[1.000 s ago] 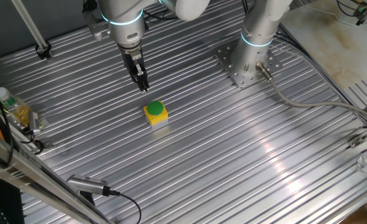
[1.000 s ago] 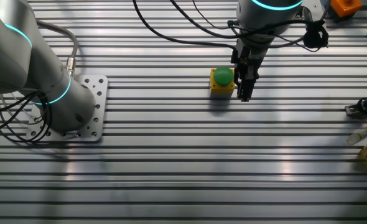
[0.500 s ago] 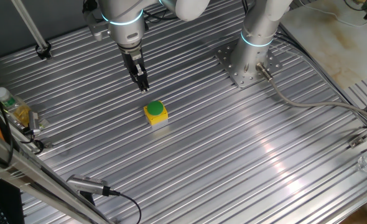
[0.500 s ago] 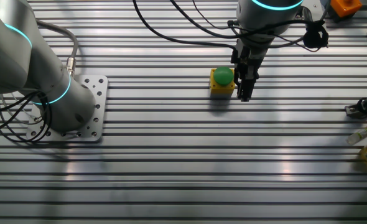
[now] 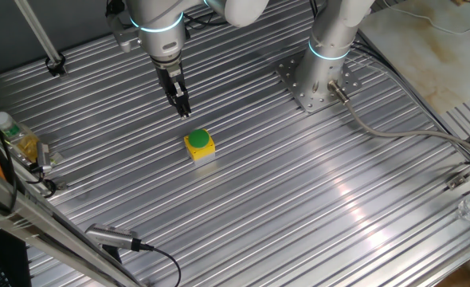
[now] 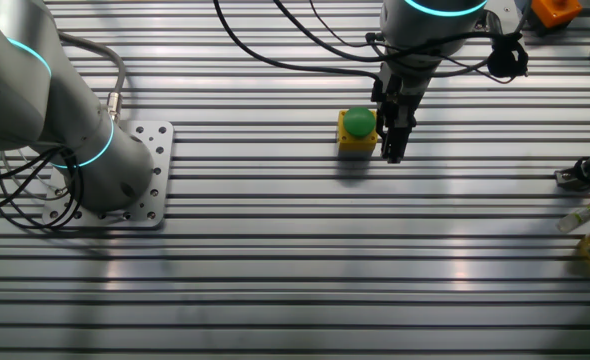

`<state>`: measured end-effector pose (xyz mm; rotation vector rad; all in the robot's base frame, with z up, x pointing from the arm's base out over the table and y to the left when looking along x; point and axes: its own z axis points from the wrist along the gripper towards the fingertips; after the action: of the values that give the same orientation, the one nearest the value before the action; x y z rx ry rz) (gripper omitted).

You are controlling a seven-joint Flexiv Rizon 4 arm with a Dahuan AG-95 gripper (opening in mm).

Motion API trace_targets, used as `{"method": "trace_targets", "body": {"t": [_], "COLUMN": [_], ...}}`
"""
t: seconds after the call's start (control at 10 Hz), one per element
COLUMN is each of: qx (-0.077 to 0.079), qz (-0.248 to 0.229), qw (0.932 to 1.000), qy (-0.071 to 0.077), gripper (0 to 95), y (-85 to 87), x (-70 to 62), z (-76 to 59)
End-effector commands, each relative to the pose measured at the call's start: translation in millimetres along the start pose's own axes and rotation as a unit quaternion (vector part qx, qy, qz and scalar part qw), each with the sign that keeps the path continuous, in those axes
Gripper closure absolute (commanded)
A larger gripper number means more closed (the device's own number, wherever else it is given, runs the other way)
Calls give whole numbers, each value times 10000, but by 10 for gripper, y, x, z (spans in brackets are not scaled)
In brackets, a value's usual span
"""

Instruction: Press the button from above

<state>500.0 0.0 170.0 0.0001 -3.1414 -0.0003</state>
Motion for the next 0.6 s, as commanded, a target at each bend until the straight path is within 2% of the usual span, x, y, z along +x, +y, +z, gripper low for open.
{"method": "trace_targets", "body": {"t": [0.1,0.2,0.6], "qx": [1,-194,-192], "qz": [0,-1117,-1114], "qw": [10000,9936,9936], "qy": [-1,-1,4], "gripper": [0,950,950], "y": [0,0,0], "x": [0,0,0], "z": [0,0,0]}}
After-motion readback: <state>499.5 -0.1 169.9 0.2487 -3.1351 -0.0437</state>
